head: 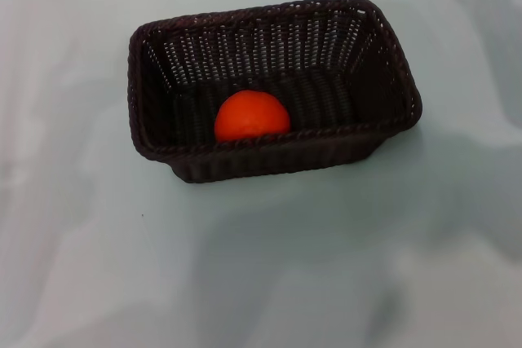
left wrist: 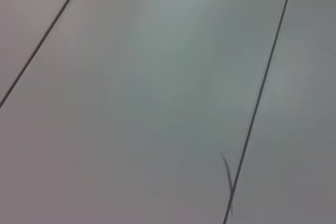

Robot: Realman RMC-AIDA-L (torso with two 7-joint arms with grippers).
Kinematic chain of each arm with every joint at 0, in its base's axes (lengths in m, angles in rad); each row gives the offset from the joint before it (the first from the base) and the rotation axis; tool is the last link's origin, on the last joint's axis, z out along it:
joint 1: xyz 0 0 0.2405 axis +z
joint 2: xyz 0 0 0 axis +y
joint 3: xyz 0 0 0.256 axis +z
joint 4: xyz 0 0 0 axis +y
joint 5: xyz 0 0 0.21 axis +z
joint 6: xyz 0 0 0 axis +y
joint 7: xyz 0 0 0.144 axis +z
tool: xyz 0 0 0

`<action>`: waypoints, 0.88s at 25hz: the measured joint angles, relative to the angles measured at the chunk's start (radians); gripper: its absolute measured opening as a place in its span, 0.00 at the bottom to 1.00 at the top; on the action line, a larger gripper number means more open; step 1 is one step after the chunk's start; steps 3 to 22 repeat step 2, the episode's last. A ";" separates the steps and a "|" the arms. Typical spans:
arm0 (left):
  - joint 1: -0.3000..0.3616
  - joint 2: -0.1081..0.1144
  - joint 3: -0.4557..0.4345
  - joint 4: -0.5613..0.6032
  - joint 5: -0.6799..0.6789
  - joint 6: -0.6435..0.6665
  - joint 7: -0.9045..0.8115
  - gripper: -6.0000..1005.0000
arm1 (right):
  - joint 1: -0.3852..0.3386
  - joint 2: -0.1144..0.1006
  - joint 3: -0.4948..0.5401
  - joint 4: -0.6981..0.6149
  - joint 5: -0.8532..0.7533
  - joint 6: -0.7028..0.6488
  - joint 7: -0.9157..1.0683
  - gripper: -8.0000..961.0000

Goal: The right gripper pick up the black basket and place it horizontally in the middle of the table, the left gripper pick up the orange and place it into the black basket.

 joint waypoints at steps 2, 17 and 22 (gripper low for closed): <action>0.000 0.000 0.000 0.001 0.000 -0.003 0.000 0.76 | 0.000 0.000 0.003 0.001 0.000 0.001 0.003 0.96; 0.000 0.000 0.000 0.001 0.000 -0.003 0.000 0.76 | 0.000 0.000 0.003 0.001 0.000 0.001 0.003 0.96; 0.000 0.000 0.000 0.001 0.000 -0.003 0.000 0.76 | 0.000 0.000 0.003 0.001 0.000 0.001 0.003 0.96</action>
